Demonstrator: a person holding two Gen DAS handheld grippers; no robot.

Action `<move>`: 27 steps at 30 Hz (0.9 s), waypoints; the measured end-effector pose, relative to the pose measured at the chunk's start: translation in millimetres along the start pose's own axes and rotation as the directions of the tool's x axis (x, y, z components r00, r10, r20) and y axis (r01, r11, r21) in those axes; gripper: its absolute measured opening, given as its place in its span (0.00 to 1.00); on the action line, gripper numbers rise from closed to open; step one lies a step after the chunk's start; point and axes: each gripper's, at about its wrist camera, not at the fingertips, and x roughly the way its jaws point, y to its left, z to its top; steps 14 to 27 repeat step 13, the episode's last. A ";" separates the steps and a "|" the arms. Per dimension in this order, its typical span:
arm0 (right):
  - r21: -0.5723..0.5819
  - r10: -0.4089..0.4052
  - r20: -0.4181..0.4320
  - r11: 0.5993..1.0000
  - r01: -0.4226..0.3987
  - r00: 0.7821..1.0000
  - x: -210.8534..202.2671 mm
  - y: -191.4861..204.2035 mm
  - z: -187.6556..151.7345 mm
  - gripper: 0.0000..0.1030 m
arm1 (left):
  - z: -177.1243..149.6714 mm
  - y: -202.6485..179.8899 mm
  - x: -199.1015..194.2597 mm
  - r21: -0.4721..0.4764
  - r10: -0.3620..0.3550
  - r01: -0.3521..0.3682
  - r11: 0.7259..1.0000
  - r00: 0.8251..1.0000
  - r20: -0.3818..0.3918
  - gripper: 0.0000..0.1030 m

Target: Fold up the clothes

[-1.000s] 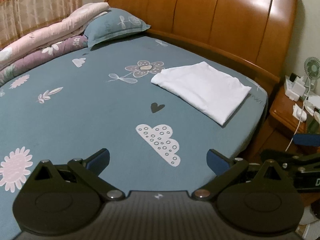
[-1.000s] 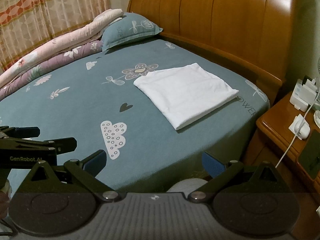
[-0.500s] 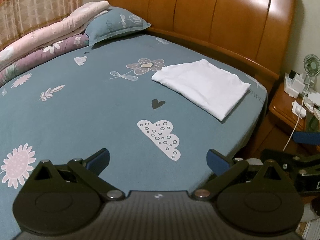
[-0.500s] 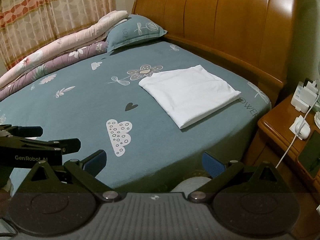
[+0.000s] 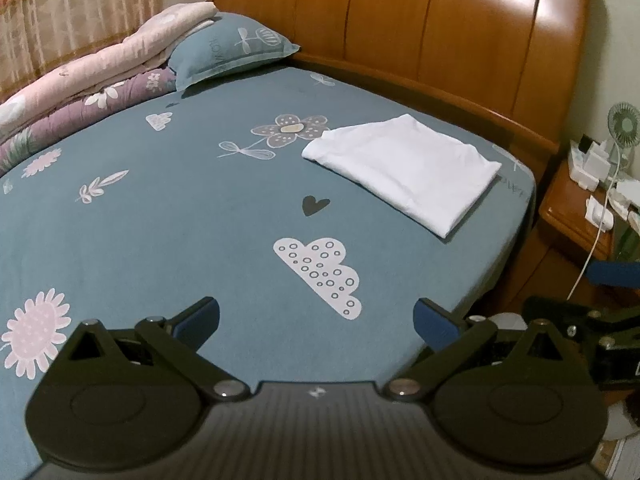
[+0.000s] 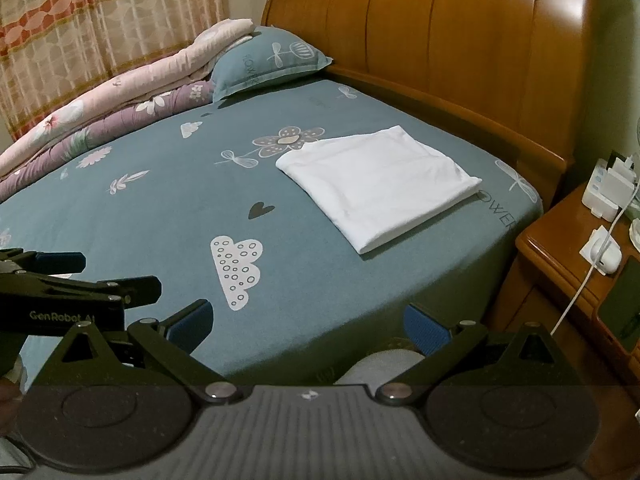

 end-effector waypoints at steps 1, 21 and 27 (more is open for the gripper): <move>0.002 0.001 0.001 1.000 -0.001 1.000 -0.1 -0.3 -0.1 1.00 | 0.0 -1.1 0.3 0.006 0.003 -0.003 1.000 1.000 -0.001 0.99; 0.009 -0.004 -0.005 1.000 0.004 1.000 2.4 -2.9 -1.0 1.00 | -2.1 -9.1 2.5 0.030 0.005 -0.005 1.000 1.000 -0.012 0.99; 0.009 -0.004 -0.005 1.000 0.004 1.000 2.4 -2.9 -1.0 1.00 | -2.1 -9.1 2.5 0.030 0.005 -0.005 1.000 1.000 -0.012 0.99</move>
